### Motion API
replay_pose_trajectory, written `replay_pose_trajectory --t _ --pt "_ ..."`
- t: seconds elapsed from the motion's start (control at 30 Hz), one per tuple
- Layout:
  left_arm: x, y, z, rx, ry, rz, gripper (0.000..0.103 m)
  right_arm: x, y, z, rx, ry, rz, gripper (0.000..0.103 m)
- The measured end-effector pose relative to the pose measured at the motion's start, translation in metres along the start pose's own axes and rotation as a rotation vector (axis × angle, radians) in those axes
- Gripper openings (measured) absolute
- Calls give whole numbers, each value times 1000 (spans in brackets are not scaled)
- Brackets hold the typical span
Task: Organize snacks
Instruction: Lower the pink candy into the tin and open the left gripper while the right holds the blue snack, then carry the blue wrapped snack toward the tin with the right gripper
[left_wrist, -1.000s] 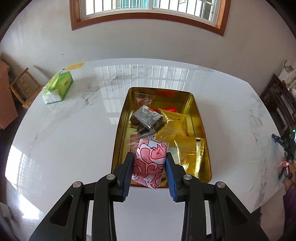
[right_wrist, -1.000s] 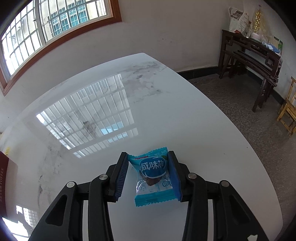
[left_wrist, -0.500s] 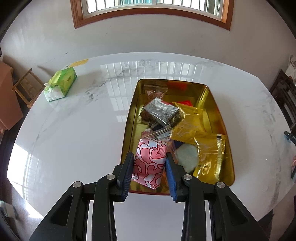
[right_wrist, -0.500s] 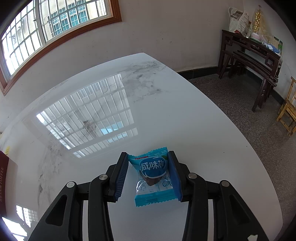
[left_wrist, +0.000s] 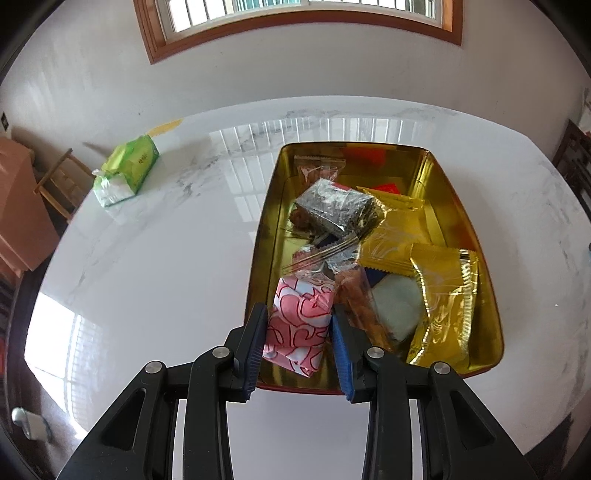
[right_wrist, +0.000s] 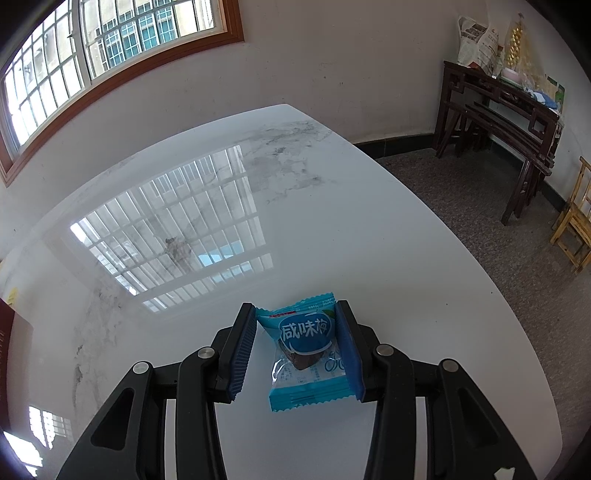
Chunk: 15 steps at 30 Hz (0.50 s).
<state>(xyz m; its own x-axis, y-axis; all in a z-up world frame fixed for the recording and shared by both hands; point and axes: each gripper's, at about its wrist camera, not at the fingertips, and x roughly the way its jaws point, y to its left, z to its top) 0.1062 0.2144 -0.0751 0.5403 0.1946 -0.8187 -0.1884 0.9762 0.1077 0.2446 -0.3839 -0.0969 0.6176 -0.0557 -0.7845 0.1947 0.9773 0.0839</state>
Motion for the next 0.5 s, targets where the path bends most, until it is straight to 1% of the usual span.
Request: replay_pose_trajectory --t 0.13,0.23,0.5 --pt "-4 -5 -1 35 -32 35 36 0 1 0 -3 1 -3 41" --pt "-4 -8 0 50 -34 48 36 0 1 0 -4 1 -3 41" --pt "-11 -12 -2 48 -46 41 37 0 2 0 -5 0 -3 41"
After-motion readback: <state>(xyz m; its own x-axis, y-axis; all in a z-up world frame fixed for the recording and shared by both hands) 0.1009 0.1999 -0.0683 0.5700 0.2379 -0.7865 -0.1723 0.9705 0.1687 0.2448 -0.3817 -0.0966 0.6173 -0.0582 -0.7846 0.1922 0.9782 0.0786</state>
